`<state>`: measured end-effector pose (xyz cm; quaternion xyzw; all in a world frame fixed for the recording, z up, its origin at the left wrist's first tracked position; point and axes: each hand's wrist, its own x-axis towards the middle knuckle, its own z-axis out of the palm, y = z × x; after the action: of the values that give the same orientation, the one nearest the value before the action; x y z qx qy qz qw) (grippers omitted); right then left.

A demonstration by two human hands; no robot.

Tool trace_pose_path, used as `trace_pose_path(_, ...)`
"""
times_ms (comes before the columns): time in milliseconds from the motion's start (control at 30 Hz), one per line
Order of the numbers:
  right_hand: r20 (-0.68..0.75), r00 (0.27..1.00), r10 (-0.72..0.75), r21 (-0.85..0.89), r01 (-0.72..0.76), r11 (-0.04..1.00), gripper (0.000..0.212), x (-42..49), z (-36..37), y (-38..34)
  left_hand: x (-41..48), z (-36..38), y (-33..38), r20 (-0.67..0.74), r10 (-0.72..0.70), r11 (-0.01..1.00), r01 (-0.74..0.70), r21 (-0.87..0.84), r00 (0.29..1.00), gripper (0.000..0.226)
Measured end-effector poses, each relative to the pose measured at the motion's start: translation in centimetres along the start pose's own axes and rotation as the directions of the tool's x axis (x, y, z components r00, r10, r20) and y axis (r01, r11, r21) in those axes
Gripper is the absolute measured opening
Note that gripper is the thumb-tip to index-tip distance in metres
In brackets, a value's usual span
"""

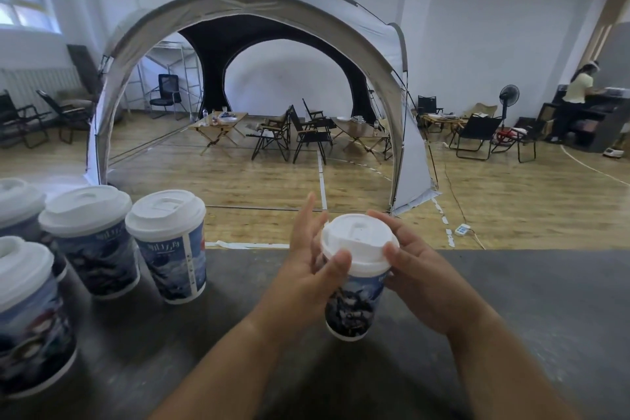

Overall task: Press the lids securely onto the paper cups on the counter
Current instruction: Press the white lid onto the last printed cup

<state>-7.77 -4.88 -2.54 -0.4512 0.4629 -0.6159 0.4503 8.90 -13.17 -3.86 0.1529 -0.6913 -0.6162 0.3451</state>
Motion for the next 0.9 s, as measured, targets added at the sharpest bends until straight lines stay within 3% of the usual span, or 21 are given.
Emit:
trace_pose_path(100, 0.036, 0.998, 0.055, -0.066, -0.053, 0.996, 0.088, -0.9, 0.0, -0.5, 0.0, 0.3, 1.1, 0.002, -0.027, 0.996, 0.026, 0.086, 1.0, 0.072)
trace_pose_path(200, -0.077, 0.996, 0.034, -0.214, -0.05, 0.976, 0.068, -2.1, 1.4, -0.2, -0.1, 0.3, 1.8, -0.011, -0.049, 0.991, 0.05, 0.124, 0.999, 0.062)
trace_pose_path(267, -0.163, 0.987, -0.011, -0.138, -0.012, 0.99, 0.059, -2.8, 3.0, 0.6, -0.4, 0.5, 2.7, -0.048, -0.033, 0.985, 0.04, 0.17, 0.998, 0.058)
trace_pose_path(333, -0.195, 0.981, -0.012, 0.056, 0.023, 0.998, 0.056, -3.3, 5.3, 0.9, -1.5, 0.8, 3.9, -0.109, 0.006, 0.978, 0.017, 0.207, 0.994, 0.061)
trace_pose_path(433, -0.095, 0.995, 0.027, 0.242, -0.003, 0.97, 0.063, -3.5, 9.9, 0.1, -5.2, -0.2, 5.5, -0.251, 0.059, 0.977, -0.004, 0.215, 0.966, 0.075)
trace_pose_path(567, 0.149, 0.988, 0.036, 0.238, -0.071, 0.969, 0.072, -3.1, 17.4, -0.1, -11.4, -5.2, 6.6, -0.527, 0.168, 0.98, -0.083, 0.181, 0.833, 0.072)
trace_pose_path(633, 0.206, 0.977, 0.047, 0.255, -0.1, 0.962, 0.068, -2.3, 20.9, 0.8, -13.5, -7.7, 7.0, -0.607, 0.19, 0.975, -0.078, 0.206, 0.772, 0.068)
trace_pose_path(800, 0.209, 0.972, 0.106, 0.292, -0.165, 0.942, 0.07, 0.5, 25.1, 2.9, -14.7, -11.8, 6.9, -0.644, 0.129, 0.973, 0.03, 0.229, 0.754, 0.073)
trace_pose_path(900, 0.15, 0.982, 0.116, 0.235, -0.15, 0.96, 0.057, 1.3, 25.5, 4.5, -14.7, -12.9, 6.1, -0.64, 0.082, 0.968, 0.092, 0.234, 0.764, 0.076)
